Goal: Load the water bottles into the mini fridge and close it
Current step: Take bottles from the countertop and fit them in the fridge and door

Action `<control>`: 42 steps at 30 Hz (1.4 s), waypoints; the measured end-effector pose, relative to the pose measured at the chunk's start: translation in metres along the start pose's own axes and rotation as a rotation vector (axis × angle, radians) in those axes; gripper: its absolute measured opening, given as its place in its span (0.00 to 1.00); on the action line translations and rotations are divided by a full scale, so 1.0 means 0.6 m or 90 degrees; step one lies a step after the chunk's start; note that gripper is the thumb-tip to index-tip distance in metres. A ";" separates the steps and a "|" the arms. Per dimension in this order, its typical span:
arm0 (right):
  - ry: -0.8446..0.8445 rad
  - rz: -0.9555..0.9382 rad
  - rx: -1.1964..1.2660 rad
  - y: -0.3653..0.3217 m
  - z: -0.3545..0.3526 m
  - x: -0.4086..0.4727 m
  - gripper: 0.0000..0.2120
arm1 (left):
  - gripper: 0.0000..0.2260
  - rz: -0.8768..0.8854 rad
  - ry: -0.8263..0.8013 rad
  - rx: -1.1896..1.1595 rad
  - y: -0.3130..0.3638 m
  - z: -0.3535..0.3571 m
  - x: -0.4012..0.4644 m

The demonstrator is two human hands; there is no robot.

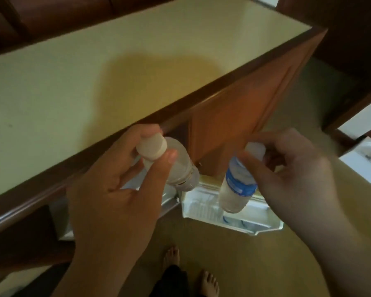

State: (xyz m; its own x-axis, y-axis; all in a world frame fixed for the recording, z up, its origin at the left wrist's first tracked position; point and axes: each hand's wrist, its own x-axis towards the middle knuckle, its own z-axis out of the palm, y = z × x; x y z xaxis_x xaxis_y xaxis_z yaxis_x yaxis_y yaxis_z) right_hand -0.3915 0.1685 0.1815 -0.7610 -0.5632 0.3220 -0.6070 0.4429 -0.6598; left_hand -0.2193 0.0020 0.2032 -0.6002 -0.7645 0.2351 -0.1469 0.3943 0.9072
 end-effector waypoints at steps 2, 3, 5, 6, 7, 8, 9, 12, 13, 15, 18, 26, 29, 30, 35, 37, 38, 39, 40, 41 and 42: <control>-0.006 0.037 0.022 0.029 0.049 -0.046 0.08 | 0.15 -0.036 -0.024 -0.011 -0.050 0.007 -0.025; -0.009 0.060 0.034 0.044 0.075 -0.067 0.08 | 0.15 -0.057 -0.035 0.001 -0.076 0.012 -0.038; -0.019 0.107 0.039 0.082 0.136 -0.103 0.09 | 0.14 -0.101 -0.058 -0.001 -0.127 0.028 -0.059; -0.026 0.138 0.033 0.102 0.168 -0.121 0.09 | 0.13 -0.120 -0.070 0.009 -0.150 0.037 -0.070; -0.027 0.166 0.027 0.123 0.201 -0.136 0.09 | 0.12 -0.121 -0.081 0.037 -0.176 0.047 -0.079; -0.024 0.184 0.019 0.143 0.235 -0.149 0.08 | 0.12 -0.117 -0.090 0.075 -0.202 0.056 -0.087; -0.022 0.193 0.006 0.161 0.269 -0.160 0.08 | 0.11 -0.116 -0.099 0.099 -0.229 0.063 -0.093; -0.033 0.203 -0.050 0.220 0.371 -0.190 0.08 | 0.11 -0.159 -0.114 0.080 -0.307 0.083 -0.110; -0.045 0.213 -0.061 0.242 0.403 -0.202 0.09 | 0.11 -0.175 -0.113 0.071 -0.330 0.089 -0.115; -0.069 0.227 -0.089 0.285 0.463 -0.226 0.11 | 0.11 -0.187 -0.110 0.083 -0.373 0.101 -0.127; -0.108 0.234 -0.135 0.340 0.535 -0.254 0.12 | 0.10 -0.190 -0.127 0.099 -0.423 0.113 -0.143; -0.159 0.218 -0.220 0.422 0.634 -0.274 0.20 | 0.10 -0.170 -0.142 0.105 -0.512 0.120 -0.174; -0.185 0.234 -0.256 0.441 0.656 -0.282 0.23 | 0.13 -0.170 -0.139 0.104 -0.539 0.120 -0.185; -0.190 0.238 -0.266 0.446 0.660 -0.285 0.24 | 0.14 -0.169 -0.137 0.105 -0.545 0.121 -0.188; -0.169 0.304 -0.228 0.461 0.671 -0.292 0.26 | 0.12 -0.148 -0.144 0.110 -0.561 0.131 -0.194; -0.153 0.325 -0.206 0.464 0.672 -0.288 0.25 | 0.11 -0.158 -0.148 0.096 -0.559 0.137 -0.194; -0.154 0.334 -0.202 0.464 0.669 -0.286 0.26 | 0.11 -0.158 -0.152 0.094 -0.557 0.142 -0.193; -0.159 0.343 -0.197 0.465 0.666 -0.284 0.28 | 0.11 -0.163 -0.158 0.096 -0.555 0.147 -0.191; -0.166 0.352 -0.191 0.464 0.663 -0.283 0.29 | 0.10 -0.175 -0.163 0.097 -0.554 0.153 -0.190; -0.179 0.359 -0.186 0.464 0.659 -0.284 0.31 | 0.10 -0.188 -0.170 0.101 -0.554 0.158 -0.189; -0.196 0.365 -0.184 0.464 0.655 -0.285 0.32 | 0.10 -0.188 -0.177 0.118 -0.553 0.163 -0.188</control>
State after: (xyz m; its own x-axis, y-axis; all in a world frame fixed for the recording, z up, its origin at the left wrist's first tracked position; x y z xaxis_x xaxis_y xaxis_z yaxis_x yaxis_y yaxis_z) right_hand -0.3404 0.1140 -0.3241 -0.9052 -0.3391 -0.2561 -0.1998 0.8715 -0.4479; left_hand -0.1797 0.0076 -0.1585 -0.6967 -0.7014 -0.1505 -0.4667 0.2839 0.8376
